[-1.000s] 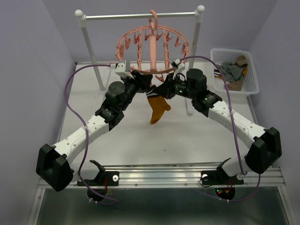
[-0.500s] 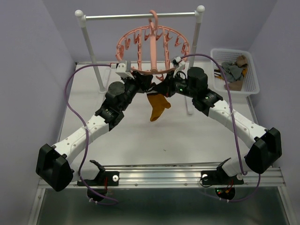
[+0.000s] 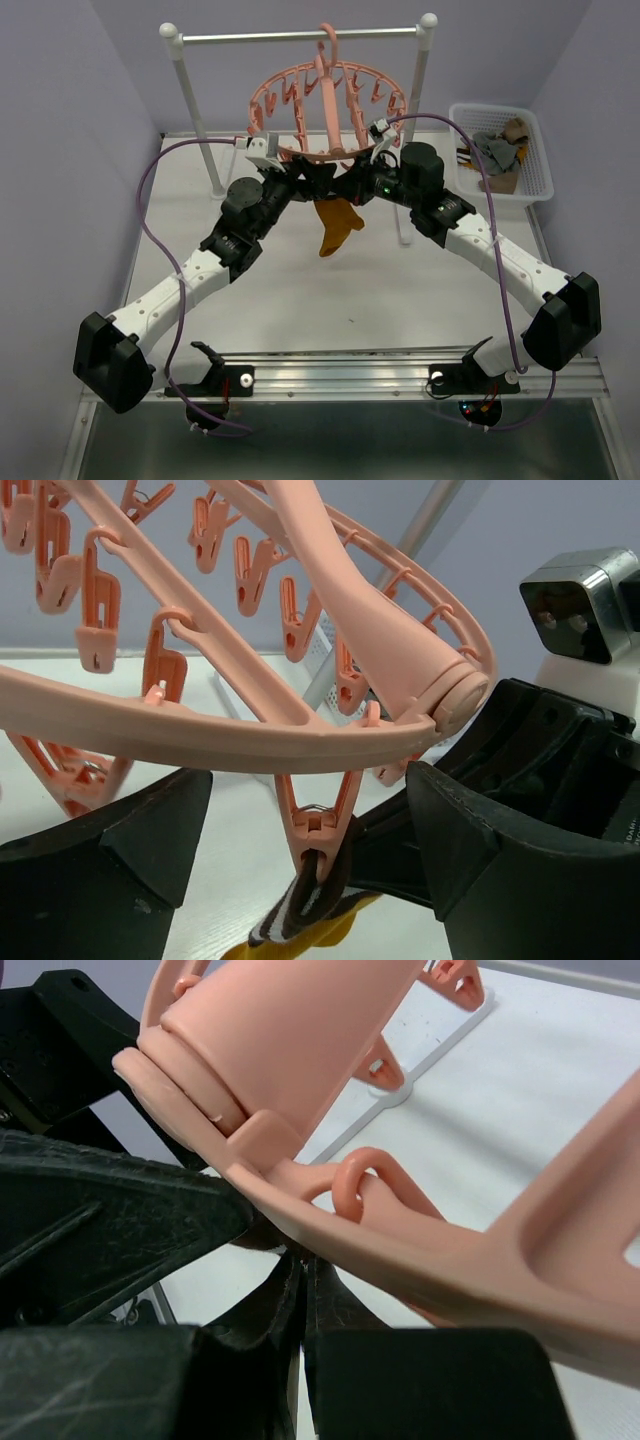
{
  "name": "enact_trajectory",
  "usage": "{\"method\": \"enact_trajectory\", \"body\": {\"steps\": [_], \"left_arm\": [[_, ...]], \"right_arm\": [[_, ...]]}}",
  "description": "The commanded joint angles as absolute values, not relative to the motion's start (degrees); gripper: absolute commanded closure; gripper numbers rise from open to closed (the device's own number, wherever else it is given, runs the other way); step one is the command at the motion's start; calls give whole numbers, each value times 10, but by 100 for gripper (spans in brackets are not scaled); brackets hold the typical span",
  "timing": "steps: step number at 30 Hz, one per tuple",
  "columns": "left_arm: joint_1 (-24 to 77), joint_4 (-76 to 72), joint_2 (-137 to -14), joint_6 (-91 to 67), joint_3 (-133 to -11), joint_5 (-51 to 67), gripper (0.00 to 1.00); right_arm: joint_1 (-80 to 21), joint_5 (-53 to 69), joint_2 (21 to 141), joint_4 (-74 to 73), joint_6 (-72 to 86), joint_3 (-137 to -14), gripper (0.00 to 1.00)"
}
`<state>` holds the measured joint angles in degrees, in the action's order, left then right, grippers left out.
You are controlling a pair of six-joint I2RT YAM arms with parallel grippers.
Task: Clip the socks to the hanger
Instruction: Clamp the sock onto the hanger.
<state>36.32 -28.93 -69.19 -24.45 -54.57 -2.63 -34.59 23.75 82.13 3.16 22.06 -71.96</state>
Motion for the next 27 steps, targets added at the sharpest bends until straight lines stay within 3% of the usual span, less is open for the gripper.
{"method": "enact_trajectory", "body": {"steps": [1,3,7,11,12,17,20,24,27], "left_arm": [[366,-322,-659,-242,-540,-25,8],[366,-321,-658,-243,-541,-27,2],[366,-321,-660,-243,-543,-34,1],[366,-317,-658,-243,-544,-40,1],[366,-316,-657,-243,-543,-47,1],[366,-304,-648,-242,-542,-76,1],[366,-293,-641,-239,-543,-86,1],[366,-280,-623,-236,-537,-118,1],[366,-263,-614,-235,-534,-120,1]], "right_arm": [[-351,229,808,72,221,-745,99],[-351,229,809,72,222,-744,99],[-351,229,808,69,222,-740,94],[-351,215,799,66,228,-726,45],[-351,209,794,64,228,-723,37],[-351,188,772,44,217,-708,20],[-351,170,756,26,213,-701,18],[-351,130,737,2,213,-694,0],[-351,82,718,-40,209,-688,0]]}}
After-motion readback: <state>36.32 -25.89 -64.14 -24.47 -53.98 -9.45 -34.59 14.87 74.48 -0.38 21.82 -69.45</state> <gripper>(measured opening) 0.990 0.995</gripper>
